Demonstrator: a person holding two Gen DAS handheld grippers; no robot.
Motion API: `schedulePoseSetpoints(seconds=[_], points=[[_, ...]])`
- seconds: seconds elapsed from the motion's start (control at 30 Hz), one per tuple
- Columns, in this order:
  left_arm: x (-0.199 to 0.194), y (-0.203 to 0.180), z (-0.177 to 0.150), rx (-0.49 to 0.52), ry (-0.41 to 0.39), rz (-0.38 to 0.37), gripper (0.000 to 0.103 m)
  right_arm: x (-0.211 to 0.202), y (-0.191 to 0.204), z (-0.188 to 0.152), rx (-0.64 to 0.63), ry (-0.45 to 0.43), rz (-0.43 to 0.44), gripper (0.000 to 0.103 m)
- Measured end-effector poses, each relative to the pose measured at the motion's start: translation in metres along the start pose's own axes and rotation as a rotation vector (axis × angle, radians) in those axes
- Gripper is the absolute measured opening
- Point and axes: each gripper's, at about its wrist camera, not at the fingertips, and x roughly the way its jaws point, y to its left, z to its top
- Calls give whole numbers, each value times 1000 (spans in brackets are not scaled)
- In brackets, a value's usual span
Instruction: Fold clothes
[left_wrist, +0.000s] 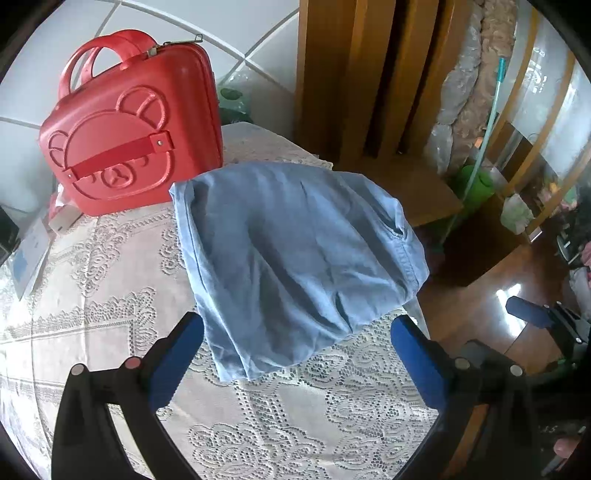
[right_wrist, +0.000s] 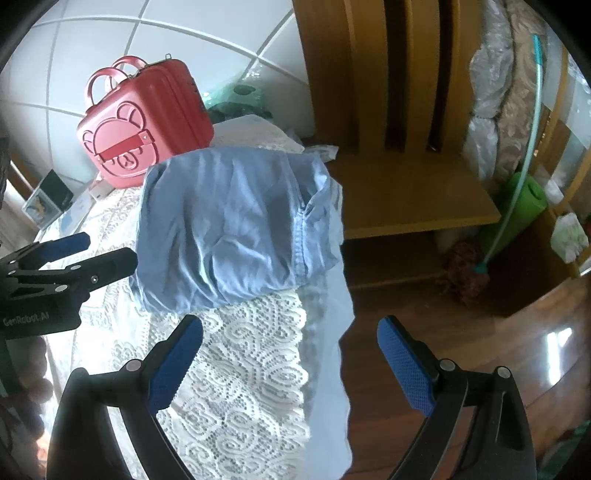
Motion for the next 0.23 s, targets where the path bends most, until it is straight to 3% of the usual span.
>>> schedulePoseSetpoints(seconds=[0.23], points=[[-1,3,-2,-1,-17,-2,103,1,2,1,-3,-1,-4,97]])
